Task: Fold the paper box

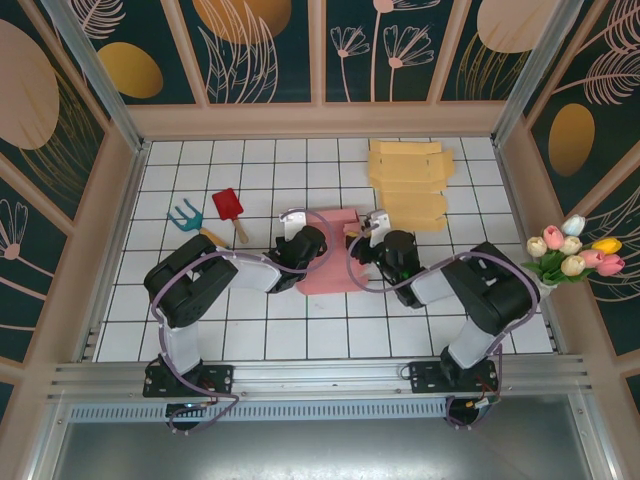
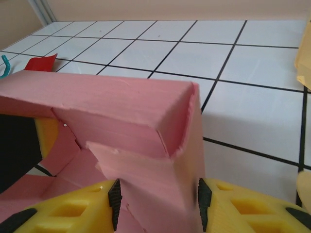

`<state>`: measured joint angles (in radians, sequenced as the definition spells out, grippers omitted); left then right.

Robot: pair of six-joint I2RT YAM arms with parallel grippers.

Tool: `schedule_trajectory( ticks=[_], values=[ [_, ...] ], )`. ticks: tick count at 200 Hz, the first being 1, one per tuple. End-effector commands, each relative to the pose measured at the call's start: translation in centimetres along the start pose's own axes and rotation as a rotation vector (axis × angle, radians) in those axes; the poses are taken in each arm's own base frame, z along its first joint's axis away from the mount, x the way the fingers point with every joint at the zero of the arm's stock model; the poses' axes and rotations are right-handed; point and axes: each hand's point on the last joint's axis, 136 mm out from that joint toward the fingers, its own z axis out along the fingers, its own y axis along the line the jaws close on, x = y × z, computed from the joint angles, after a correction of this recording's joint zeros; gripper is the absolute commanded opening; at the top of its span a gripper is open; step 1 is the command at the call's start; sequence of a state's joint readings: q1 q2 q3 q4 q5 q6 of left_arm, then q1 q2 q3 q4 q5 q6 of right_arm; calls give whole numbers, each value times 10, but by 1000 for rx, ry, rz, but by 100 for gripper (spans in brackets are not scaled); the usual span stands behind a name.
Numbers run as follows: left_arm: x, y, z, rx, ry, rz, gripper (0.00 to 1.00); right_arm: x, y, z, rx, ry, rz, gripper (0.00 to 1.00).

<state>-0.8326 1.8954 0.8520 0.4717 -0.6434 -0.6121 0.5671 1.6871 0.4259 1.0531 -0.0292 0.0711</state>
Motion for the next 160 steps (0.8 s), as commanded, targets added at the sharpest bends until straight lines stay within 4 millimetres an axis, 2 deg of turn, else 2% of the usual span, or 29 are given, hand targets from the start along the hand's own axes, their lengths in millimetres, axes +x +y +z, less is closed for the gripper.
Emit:
schedule_trajectory(
  ticks=[1, 30, 57, 96, 120, 137, 160],
  values=[
    [30, -5, 0, 43, 105, 72, 0, -18, 6, 8, -33, -68, -42, 47],
    [31, -9, 1, 55, 112, 71, 0, -13, 1, 14, -9, -60, -43, 42],
    [30, -12, 0, 74, 116, 63, 0, -8, -6, 18, 31, -61, -38, 41],
    [35, -14, -2, 100, 132, 62, 0, -9, -33, 19, 177, -101, -18, 41],
    [36, -12, -2, 89, 137, 74, 0, -10, -39, 24, 212, -107, -17, 40],
    [36, -8, -1, 63, 132, 69, 0, -11, -46, 25, 252, -117, 9, 26],
    [31, 7, 0, -29, 112, 42, 0, -9, -65, 17, 400, -132, 50, 16]
  ],
)
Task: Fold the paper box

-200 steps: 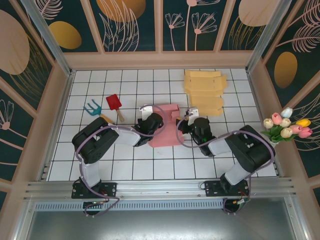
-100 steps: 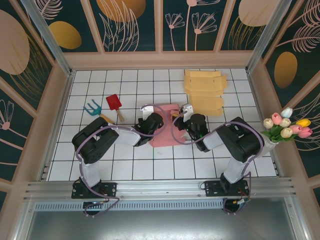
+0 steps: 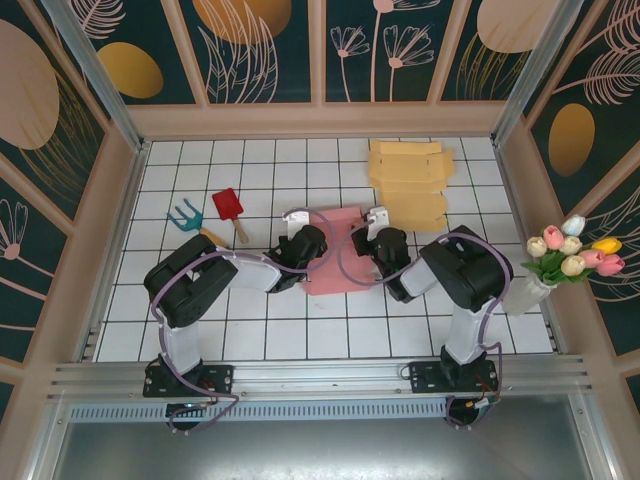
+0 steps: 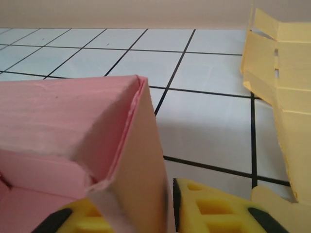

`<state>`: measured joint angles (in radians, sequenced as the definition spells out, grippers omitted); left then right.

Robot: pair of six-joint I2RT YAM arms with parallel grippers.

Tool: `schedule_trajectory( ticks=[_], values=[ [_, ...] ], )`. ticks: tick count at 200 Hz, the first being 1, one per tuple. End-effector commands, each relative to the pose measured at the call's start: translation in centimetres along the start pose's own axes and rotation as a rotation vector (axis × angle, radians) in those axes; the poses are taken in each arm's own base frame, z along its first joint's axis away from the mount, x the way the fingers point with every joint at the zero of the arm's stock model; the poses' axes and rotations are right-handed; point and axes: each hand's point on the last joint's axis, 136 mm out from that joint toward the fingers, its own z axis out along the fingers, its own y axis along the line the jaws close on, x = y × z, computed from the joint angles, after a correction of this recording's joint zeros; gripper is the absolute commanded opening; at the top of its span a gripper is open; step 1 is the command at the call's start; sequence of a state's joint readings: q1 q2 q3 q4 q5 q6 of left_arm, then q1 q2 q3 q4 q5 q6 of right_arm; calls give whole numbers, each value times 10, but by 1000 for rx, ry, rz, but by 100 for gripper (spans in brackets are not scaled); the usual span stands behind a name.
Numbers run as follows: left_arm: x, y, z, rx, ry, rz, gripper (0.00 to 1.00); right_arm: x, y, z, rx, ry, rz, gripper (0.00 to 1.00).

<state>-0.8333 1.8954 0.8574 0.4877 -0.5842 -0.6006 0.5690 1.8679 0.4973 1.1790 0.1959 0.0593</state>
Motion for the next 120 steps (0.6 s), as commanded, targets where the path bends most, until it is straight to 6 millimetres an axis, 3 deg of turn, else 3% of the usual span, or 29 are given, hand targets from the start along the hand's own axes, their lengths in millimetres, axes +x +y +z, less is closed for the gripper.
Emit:
schedule_trajectory(
  ticks=[1, 22, 53, 64, 96, 120],
  values=[
    [30, 19, 0, -91, 93, 38, 0, -14, -27, 0, 193, -72, 64, 16],
    [22, 32, -2, -171, 62, 11, 0, -5, -49, -11, 372, -72, 81, 16],
    [16, 41, -6, -223, 31, -16, 0, 7, -63, -18, 455, -39, 127, 18],
    [15, 40, -6, -222, 30, -17, 0, 7, -56, -16, 401, -38, 126, 22],
    [18, 31, -1, -184, 51, -16, 0, 2, 0, -9, 67, -33, 71, 35],
    [21, 28, 1, -170, 60, -16, 0, 6, 11, -11, 5, -11, 57, 36]
  ],
)
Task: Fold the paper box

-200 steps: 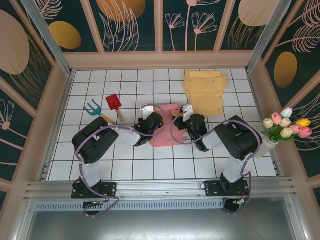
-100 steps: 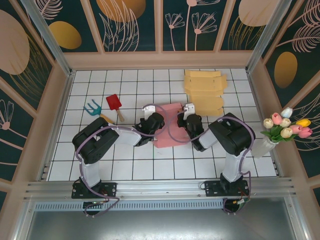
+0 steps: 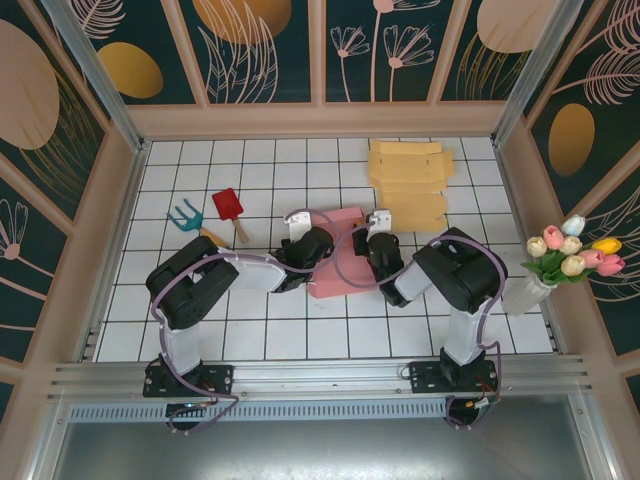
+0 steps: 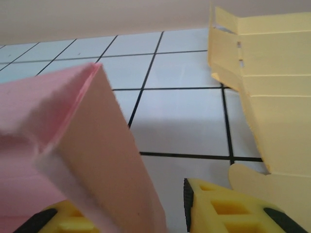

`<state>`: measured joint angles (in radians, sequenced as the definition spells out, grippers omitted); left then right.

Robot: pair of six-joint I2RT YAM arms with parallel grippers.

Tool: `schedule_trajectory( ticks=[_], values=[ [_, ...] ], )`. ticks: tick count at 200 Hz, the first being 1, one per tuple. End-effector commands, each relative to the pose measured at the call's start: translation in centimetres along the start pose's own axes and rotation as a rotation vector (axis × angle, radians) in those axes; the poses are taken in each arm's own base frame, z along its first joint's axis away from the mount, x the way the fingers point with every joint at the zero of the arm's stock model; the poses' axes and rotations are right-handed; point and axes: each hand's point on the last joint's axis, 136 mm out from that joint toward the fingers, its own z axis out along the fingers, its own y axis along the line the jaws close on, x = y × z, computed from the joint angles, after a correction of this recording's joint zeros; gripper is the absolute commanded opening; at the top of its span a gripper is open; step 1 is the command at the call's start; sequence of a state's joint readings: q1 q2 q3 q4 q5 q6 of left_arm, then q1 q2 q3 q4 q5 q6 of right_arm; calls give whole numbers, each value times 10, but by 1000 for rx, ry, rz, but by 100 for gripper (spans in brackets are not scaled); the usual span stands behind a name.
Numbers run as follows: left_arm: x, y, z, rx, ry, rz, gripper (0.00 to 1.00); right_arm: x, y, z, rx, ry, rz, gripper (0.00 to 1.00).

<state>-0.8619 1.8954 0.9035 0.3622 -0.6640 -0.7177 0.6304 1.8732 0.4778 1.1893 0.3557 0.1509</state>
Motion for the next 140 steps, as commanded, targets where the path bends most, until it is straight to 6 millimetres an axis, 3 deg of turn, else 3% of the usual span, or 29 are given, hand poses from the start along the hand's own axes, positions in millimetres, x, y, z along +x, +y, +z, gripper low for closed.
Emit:
schedule_trajectory(
  ticks=[1, 50, 104, 117, 140],
  values=[
    [17, 25, 8, -93, 48, 41, 0, 1, 13, -4, -96, 4, -14, 36],
    [18, 25, 8, -84, 51, 43, 0, 14, 3, 1, -38, 44, -34, 36],
    [17, 32, 9, -130, 38, 57, 0, 18, -43, 0, 249, 42, -29, 19],
    [17, 31, 9, -131, 36, 61, 0, 18, -42, -2, 243, 36, -30, 19],
    [16, 28, 11, -128, 35, 68, 0, 16, -19, -3, 122, 24, -45, 23]
  ],
)
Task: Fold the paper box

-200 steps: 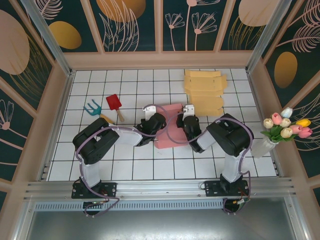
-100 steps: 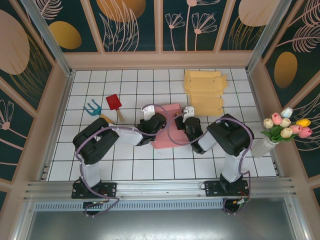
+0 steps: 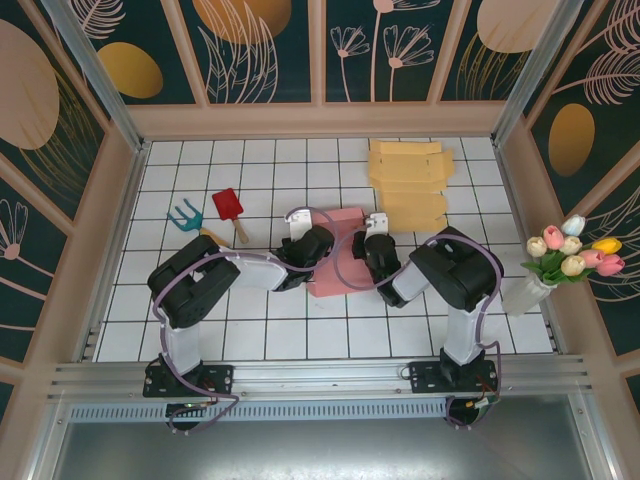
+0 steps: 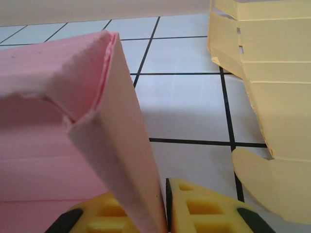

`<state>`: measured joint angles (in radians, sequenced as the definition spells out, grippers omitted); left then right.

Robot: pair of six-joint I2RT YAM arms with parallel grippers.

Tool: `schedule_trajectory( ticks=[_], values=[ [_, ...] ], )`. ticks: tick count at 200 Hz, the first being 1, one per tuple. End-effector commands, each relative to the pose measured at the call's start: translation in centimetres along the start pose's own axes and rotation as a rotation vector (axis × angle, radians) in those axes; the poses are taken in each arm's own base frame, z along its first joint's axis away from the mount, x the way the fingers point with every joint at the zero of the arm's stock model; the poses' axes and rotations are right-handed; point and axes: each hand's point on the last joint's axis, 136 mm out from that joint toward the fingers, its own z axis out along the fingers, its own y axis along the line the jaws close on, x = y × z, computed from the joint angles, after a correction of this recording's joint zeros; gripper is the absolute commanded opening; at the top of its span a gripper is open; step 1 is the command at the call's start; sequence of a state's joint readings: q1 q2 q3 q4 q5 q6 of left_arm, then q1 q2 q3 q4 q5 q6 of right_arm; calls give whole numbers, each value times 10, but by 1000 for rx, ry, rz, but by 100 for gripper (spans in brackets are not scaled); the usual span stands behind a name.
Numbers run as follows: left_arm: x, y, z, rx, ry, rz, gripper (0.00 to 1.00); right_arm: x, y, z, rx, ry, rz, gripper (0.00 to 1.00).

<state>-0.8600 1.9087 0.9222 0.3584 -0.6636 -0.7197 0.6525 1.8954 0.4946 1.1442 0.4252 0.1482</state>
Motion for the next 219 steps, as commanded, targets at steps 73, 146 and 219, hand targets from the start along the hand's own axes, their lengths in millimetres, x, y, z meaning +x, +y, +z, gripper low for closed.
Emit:
schedule_trajectory(
  ticks=[73, 146, 219],
  values=[
    [17, 21, 15, -88, 21, 138, 0, -20, 22, -56, -218, -31, 112, 43],
    [11, 15, 7, 24, -74, 280, 0, -74, -9, -99, -142, -33, 243, 50],
    [22, 9, 6, 107, -88, 331, 0, -93, 13, -65, -226, 51, 173, 49]
  ],
)
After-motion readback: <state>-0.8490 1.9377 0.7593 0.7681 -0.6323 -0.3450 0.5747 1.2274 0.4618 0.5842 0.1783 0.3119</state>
